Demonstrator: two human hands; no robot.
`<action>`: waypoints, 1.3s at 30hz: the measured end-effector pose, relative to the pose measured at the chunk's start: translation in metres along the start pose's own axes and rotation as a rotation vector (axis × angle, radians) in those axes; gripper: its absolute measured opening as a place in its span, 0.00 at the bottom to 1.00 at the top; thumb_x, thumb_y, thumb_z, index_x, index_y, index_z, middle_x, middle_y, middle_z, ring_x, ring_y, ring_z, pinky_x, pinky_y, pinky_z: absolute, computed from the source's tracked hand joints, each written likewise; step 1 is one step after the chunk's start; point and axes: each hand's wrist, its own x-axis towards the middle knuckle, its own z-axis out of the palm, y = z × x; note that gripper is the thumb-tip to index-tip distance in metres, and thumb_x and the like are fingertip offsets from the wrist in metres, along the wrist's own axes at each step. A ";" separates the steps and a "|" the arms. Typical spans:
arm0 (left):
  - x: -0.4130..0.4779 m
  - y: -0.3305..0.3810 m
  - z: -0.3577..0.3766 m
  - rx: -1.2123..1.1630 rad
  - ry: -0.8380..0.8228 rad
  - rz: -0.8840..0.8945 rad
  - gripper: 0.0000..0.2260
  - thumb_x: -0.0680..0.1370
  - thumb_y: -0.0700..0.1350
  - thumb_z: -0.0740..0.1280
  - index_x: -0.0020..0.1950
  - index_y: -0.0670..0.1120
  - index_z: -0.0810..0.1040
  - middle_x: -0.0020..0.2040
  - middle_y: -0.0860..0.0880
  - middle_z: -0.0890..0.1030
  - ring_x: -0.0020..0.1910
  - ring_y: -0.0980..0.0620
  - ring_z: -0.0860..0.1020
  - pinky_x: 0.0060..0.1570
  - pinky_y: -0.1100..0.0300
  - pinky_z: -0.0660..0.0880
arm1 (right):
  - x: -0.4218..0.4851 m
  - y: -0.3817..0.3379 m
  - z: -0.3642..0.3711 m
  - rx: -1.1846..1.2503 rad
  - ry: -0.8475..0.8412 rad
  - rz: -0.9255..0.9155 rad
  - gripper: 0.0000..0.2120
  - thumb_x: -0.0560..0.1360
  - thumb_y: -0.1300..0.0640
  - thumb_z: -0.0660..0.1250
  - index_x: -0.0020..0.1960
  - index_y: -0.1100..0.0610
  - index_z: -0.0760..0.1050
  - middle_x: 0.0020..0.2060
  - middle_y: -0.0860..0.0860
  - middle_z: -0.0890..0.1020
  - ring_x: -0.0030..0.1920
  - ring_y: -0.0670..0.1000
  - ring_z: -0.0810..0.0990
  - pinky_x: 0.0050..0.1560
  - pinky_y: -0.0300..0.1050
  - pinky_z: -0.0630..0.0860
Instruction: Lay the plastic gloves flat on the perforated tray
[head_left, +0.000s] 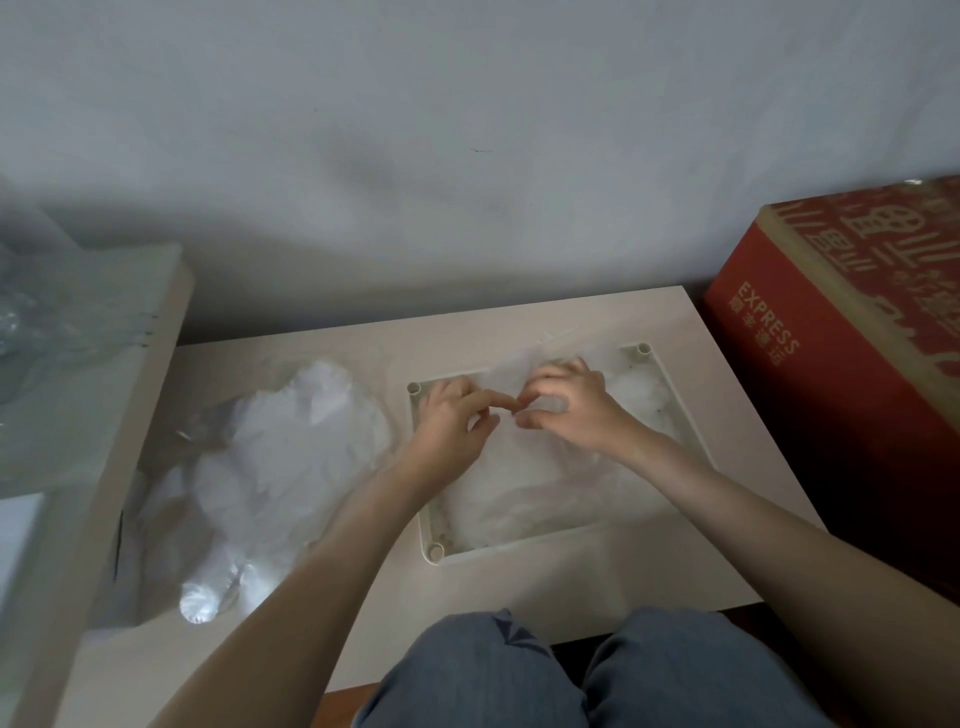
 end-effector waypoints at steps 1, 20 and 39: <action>0.000 0.001 0.000 -0.002 0.015 0.006 0.12 0.74 0.41 0.66 0.53 0.52 0.84 0.37 0.59 0.66 0.45 0.53 0.67 0.50 0.62 0.60 | 0.000 -0.001 -0.001 0.001 -0.008 -0.012 0.05 0.71 0.50 0.73 0.46 0.48 0.80 0.44 0.32 0.73 0.58 0.42 0.62 0.53 0.38 0.52; -0.017 0.014 0.012 0.502 -0.049 -0.153 0.18 0.77 0.50 0.52 0.47 0.41 0.78 0.42 0.43 0.78 0.41 0.41 0.77 0.45 0.47 0.77 | -0.017 0.008 0.009 -0.335 -0.145 -0.136 0.19 0.78 0.49 0.64 0.66 0.54 0.69 0.59 0.48 0.73 0.59 0.50 0.69 0.60 0.44 0.61; -0.028 0.004 0.014 0.700 -0.461 -0.063 0.33 0.80 0.63 0.47 0.79 0.46 0.43 0.79 0.47 0.44 0.78 0.48 0.43 0.74 0.44 0.36 | 0.008 -0.005 -0.002 -0.123 0.068 -0.062 0.08 0.77 0.59 0.64 0.39 0.58 0.73 0.32 0.45 0.70 0.38 0.48 0.69 0.40 0.41 0.63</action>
